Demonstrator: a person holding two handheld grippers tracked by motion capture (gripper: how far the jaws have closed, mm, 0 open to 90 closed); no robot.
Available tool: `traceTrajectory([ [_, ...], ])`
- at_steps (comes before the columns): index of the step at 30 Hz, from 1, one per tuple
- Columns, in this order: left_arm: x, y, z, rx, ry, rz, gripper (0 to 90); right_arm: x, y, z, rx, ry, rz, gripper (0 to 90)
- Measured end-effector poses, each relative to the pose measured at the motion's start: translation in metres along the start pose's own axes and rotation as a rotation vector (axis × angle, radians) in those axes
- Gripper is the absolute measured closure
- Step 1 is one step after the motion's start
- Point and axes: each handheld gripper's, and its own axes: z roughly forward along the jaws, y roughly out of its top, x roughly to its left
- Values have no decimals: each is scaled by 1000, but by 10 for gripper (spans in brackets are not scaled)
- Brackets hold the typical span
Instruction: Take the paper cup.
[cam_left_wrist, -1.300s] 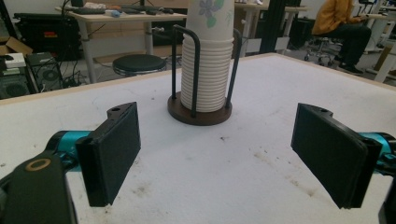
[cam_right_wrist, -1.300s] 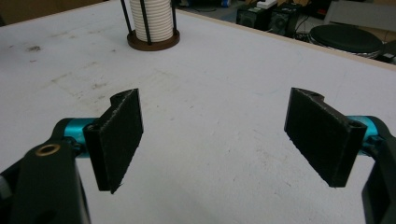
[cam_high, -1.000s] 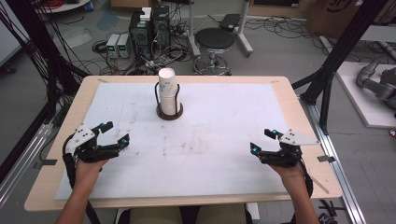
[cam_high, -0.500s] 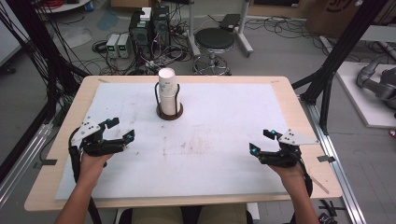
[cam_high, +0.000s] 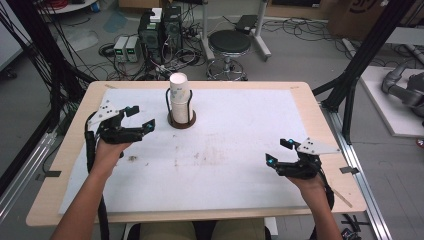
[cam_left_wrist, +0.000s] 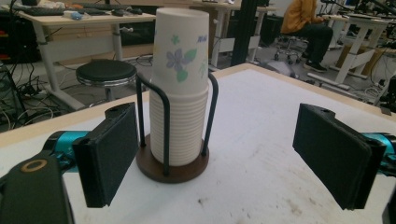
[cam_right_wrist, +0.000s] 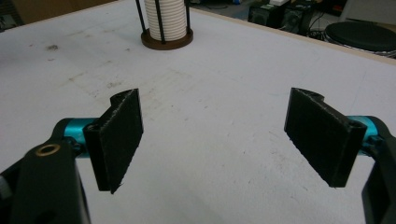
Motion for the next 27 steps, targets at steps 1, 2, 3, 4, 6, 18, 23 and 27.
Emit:
traceTrajectory([
  [1,0,4,3,0,3,0,145,0,0,0,-3,1,4,199],
  [2,1,7,7,5,0,4,145,0,0,0,-4,2,2,199],
  [3,2,10,10,10,4,7,145,0,0,-1,-3,4,6,199],
  [4,3,13,14,12,4,8,145,0,0,-1,-2,6,7,199],
  [6,4,19,22,23,5,11,145,0,0,-1,0,7,8,199],
  [18,15,54,71,61,-20,5,145,-1,1,-1,-7,13,6,199],
  [23,22,60,93,96,-12,-3,146,-1,1,0,-6,18,8,199],
  [27,27,64,112,125,9,-3,147,-1,1,-1,-6,21,12,199],
])
